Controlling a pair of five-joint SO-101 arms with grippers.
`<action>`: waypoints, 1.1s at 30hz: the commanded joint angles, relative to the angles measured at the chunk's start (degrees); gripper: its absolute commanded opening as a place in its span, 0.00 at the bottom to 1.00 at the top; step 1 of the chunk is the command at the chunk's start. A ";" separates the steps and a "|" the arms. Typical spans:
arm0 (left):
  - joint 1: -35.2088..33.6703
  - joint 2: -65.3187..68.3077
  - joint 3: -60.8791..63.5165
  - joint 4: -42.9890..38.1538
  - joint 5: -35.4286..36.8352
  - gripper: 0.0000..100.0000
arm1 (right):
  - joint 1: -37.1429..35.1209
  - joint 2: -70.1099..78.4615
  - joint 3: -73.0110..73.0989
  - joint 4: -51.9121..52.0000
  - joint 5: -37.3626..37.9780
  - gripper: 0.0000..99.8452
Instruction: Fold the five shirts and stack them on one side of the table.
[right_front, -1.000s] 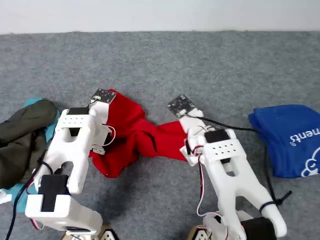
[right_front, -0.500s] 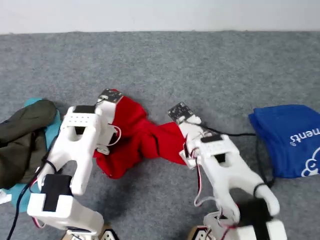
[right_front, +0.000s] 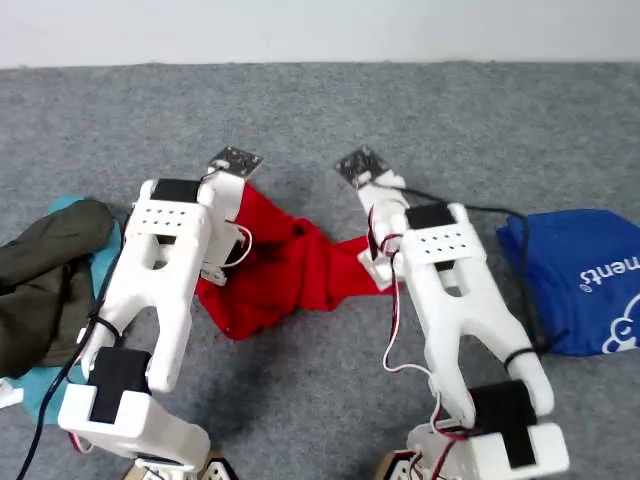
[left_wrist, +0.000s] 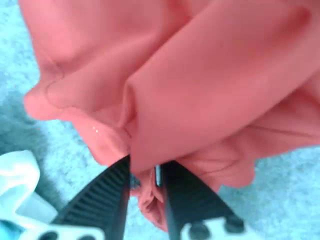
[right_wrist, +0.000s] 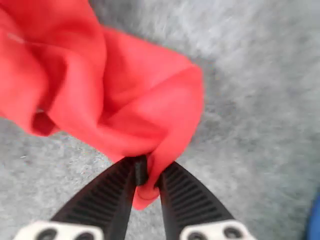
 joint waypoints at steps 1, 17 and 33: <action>0.18 -0.88 -3.03 2.37 -0.53 0.01 | 2.24 -7.08 -7.65 5.93 2.29 0.01; 0.09 -0.88 -3.03 5.01 -0.70 0.01 | 17.54 -34.51 -22.86 20.62 7.56 0.01; 0.18 -10.11 -19.12 15.47 -3.25 0.10 | 17.80 -38.55 -14.68 20.70 7.21 0.01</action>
